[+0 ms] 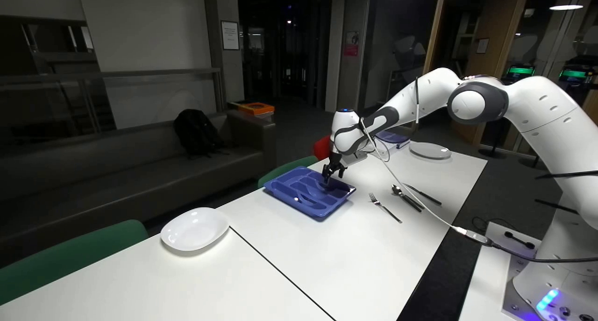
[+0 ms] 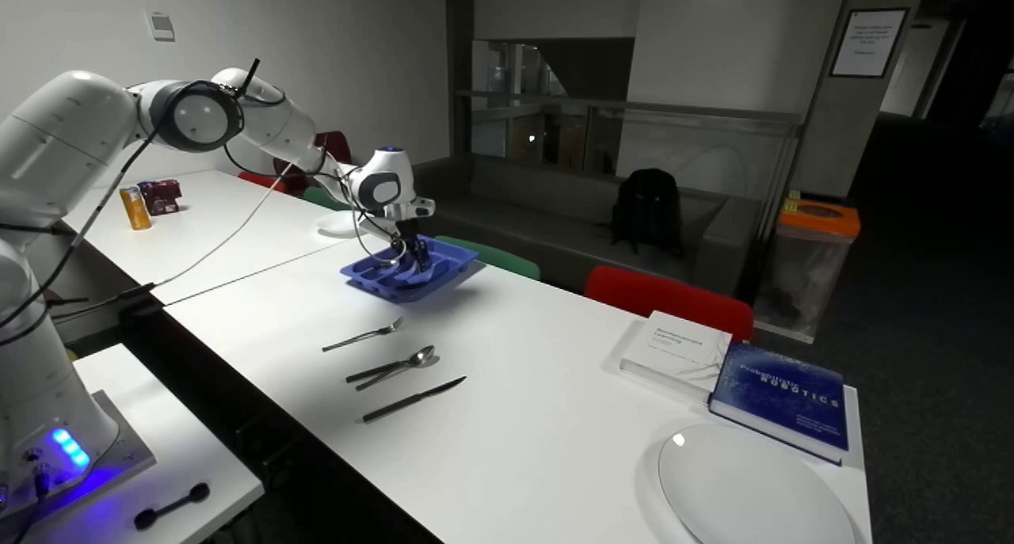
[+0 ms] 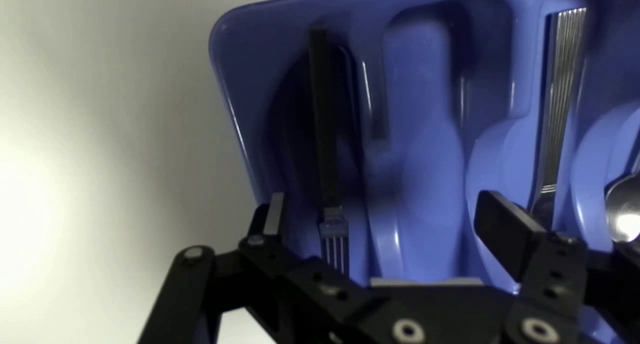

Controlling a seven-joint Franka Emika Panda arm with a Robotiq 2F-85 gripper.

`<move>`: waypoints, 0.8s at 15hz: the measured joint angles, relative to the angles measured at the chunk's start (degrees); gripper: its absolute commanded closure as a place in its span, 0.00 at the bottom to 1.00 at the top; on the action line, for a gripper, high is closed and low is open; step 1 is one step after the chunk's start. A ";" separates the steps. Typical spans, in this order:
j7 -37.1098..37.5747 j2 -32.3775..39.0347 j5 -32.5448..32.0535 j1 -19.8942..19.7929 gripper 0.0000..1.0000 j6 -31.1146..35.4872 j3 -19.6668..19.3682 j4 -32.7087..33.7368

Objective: Remove the fork from the blue rack

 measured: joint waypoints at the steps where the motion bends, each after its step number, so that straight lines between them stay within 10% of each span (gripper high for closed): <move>1: 1.49 0.11 -0.27 0.61 0.00 0.00 -0.62 0.21; 12: 11.54 1.47 -4.06 5.96 0.00 -0.60 -5.32 0.31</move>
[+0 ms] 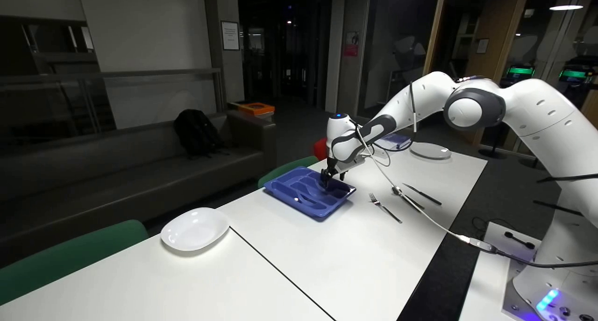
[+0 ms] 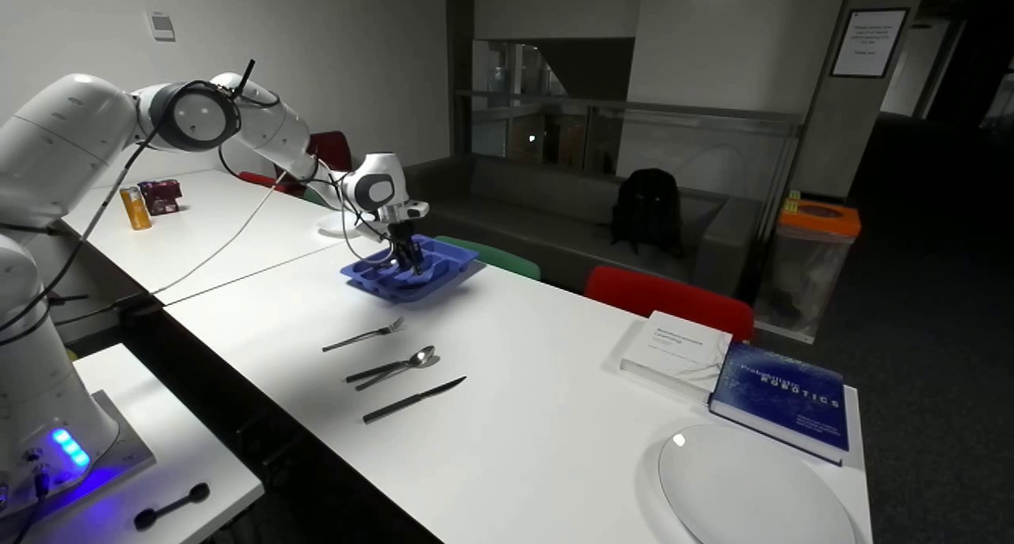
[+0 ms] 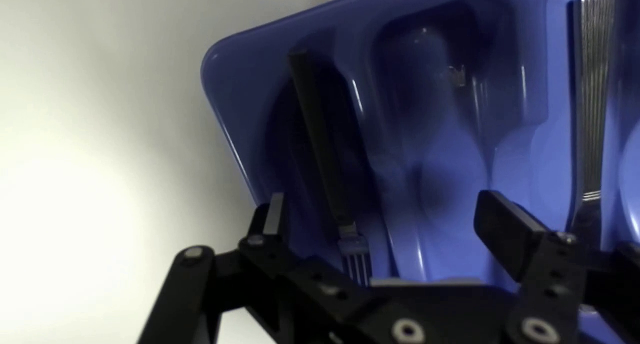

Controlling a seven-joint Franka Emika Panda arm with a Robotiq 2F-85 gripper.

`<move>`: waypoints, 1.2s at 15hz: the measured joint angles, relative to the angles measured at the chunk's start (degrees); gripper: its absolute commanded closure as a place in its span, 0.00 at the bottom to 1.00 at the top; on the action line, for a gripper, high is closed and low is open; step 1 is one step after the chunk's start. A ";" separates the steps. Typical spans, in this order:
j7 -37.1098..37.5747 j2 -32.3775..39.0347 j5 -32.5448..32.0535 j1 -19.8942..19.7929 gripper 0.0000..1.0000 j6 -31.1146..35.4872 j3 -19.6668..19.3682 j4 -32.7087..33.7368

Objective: Remove the fork from the blue rack

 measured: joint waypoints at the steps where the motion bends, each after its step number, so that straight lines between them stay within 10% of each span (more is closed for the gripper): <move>1: 0.00 0.15 0.00 -0.06 0.00 -0.12 0.00 0.00; 18: -0.63 2.14 0.35 -1.10 0.00 -4.34 1.32 3.85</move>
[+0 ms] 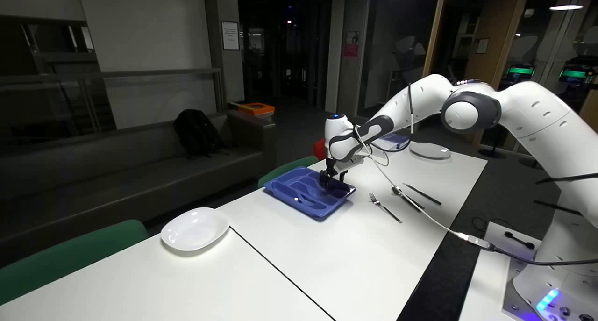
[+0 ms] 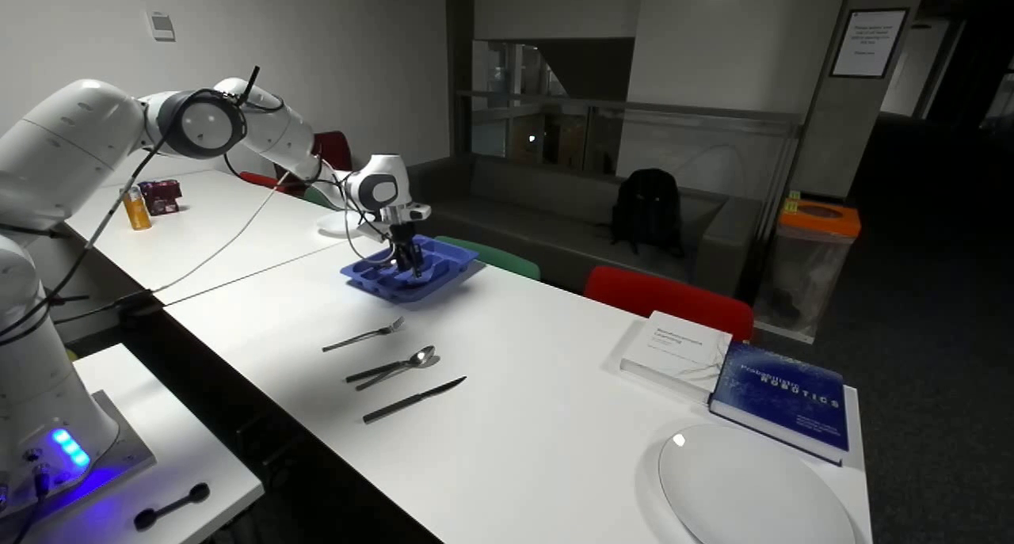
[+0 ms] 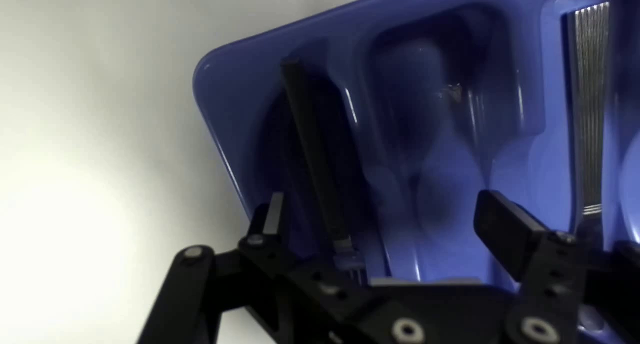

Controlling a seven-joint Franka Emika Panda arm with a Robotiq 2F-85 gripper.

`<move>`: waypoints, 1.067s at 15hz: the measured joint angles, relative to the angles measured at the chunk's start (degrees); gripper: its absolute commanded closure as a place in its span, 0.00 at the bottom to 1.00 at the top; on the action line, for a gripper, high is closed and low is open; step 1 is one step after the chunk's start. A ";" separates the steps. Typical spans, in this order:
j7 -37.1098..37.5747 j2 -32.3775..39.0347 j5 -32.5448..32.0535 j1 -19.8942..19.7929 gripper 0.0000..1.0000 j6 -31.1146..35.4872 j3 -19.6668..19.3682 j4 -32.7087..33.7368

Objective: Remove the fork from the blue rack

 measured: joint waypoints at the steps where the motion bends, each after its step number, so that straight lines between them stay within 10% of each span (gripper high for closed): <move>1: -0.01 0.32 0.00 -0.02 0.00 -0.29 0.00 0.67; 16: -2.00 5.89 0.81 -2.23 0.05 -1.78 0.53 7.98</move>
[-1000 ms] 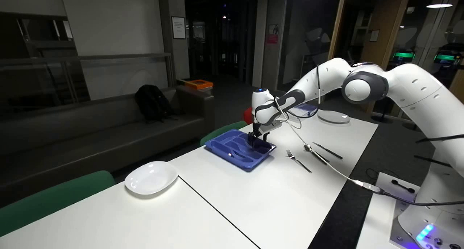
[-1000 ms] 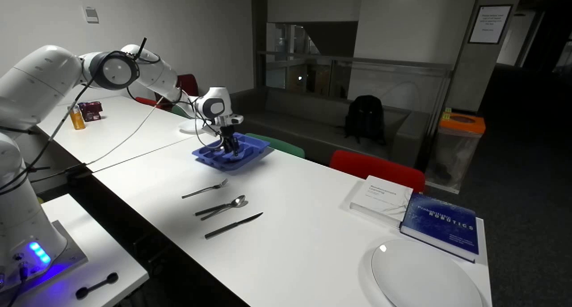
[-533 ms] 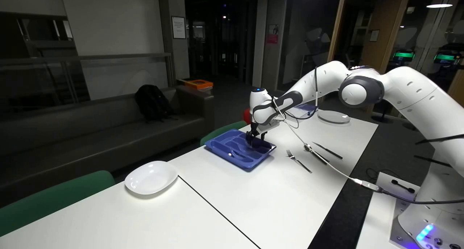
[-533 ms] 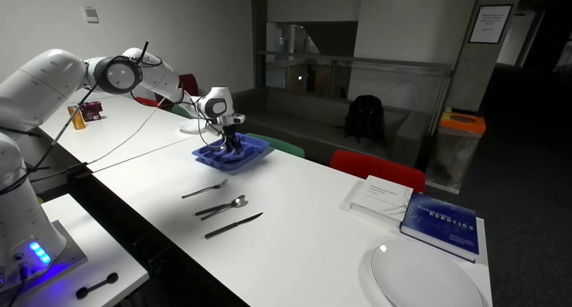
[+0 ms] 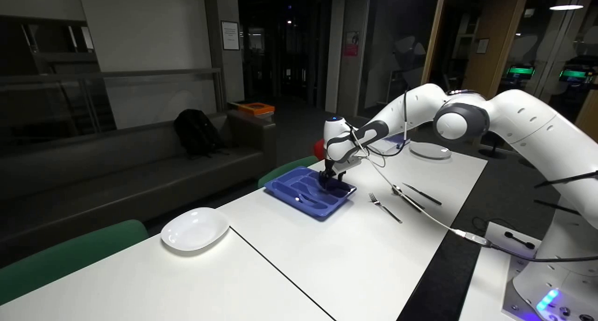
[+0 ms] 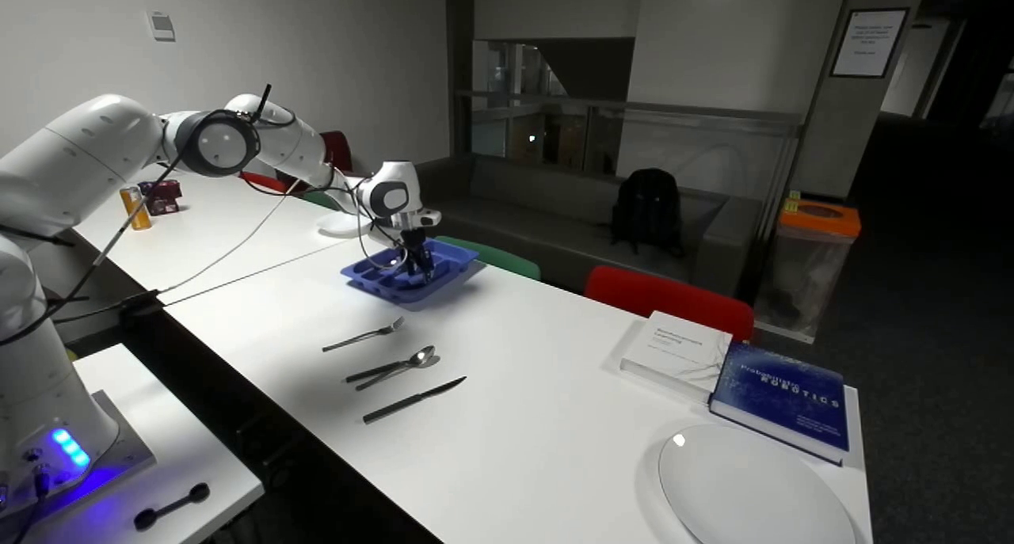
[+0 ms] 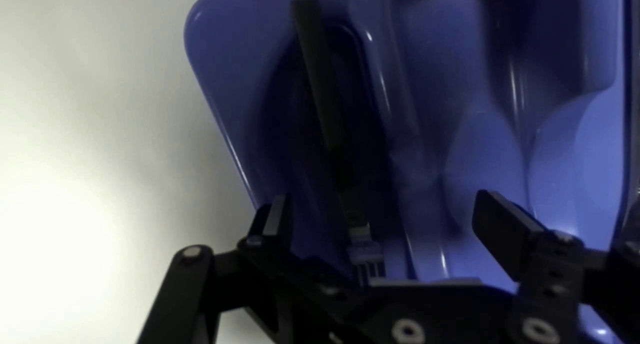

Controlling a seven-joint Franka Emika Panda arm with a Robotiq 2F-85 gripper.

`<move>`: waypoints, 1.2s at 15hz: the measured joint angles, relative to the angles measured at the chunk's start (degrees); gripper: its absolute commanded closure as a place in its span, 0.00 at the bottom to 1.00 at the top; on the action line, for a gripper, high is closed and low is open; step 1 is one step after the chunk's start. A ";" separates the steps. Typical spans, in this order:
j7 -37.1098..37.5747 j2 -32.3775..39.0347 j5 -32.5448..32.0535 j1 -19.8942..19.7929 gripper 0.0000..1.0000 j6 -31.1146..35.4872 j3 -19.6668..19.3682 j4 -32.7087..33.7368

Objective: Remove the fork from the blue rack

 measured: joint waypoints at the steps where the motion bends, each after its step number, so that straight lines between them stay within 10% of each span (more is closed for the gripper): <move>1: -0.33 0.12 0.25 -0.34 0.06 -0.06 0.22 0.16; 4: -1.25 0.66 0.84 -1.33 0.06 -0.26 0.92 0.85; 15: -2.80 1.08 2.31 -2.83 0.97 -0.96 2.20 1.27; 18: -3.00 1.07 2.34 -2.89 0.97 -1.00 2.25 1.35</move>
